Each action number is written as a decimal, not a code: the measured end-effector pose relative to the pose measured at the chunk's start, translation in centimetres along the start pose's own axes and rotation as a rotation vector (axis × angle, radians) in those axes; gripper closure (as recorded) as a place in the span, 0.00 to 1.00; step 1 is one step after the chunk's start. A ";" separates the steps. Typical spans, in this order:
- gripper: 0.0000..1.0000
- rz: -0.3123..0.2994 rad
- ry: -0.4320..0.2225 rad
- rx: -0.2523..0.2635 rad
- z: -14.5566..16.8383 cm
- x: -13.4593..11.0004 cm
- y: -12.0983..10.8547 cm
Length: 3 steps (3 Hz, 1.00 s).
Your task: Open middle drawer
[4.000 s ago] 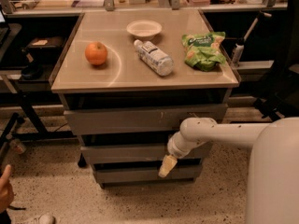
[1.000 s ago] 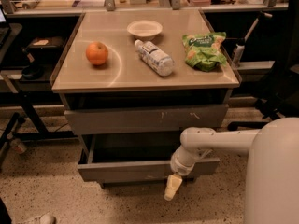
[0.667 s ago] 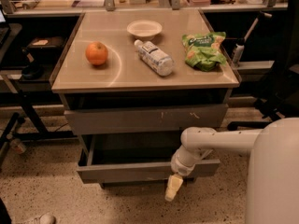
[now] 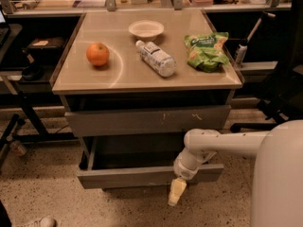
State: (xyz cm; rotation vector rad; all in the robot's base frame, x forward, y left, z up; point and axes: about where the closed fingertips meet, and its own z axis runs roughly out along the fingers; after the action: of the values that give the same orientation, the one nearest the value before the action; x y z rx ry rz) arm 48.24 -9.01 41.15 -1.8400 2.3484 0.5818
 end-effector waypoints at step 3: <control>0.00 0.018 0.050 -0.053 0.1 1.3 1.3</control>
Offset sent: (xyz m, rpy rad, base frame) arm -0.0853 -0.0464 -0.0331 -0.1166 0.2336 0.0222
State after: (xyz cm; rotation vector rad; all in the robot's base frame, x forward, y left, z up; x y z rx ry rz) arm 46.68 -9.92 40.99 -1.8794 2.4059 0.6132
